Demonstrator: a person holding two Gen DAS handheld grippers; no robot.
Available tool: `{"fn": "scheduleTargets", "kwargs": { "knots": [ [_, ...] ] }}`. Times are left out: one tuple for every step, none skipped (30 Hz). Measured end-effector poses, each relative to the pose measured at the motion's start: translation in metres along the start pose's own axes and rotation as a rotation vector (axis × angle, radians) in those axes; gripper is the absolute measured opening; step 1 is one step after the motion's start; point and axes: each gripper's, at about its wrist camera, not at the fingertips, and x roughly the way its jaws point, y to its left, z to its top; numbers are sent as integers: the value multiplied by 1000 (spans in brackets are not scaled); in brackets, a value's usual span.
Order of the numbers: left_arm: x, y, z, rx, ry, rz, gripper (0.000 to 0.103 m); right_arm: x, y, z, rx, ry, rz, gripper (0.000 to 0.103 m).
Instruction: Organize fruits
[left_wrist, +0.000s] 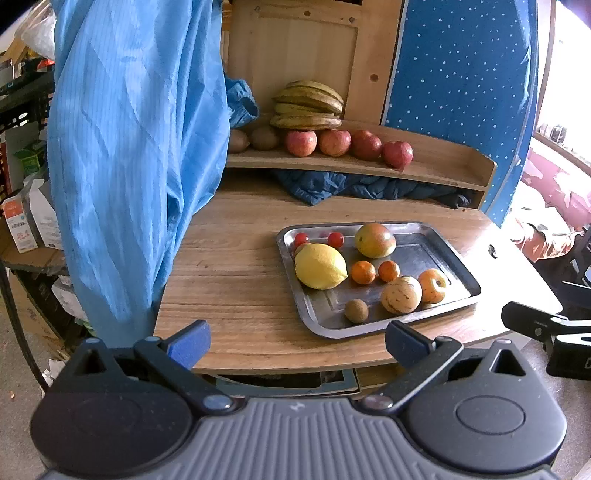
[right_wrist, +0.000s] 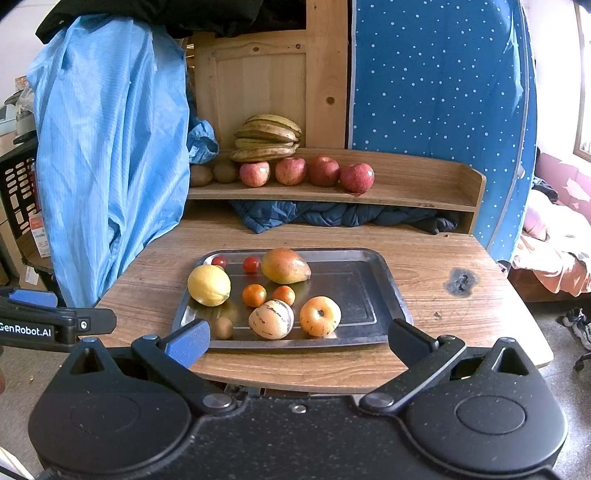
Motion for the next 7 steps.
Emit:
{"fn": "scheduleTargets", "kwargs": {
  "knots": [
    [0,0,0,0,-2,-2,103,0,0,0,0,1,0,102],
    [0,0,0,0,-3,-3,103,0,0,0,0,2,1,102],
    [0,0,0,1,-4,-4,103,-1,0,-1,0,5,2,102],
    [0,0,0,0,-5,-4,103,-2,-1,-1,0,6,3,102],
    [0,0,0,1,-4,-2,103,-2,-1,-2,0,7,4,102],
    [1,0,0,1,-3,-1,103,-3,-1,-2,0,8,5,102],
    [1,0,1,1,-2,-2,103,-4,-1,-2,0,8,5,102]
  ]
}}
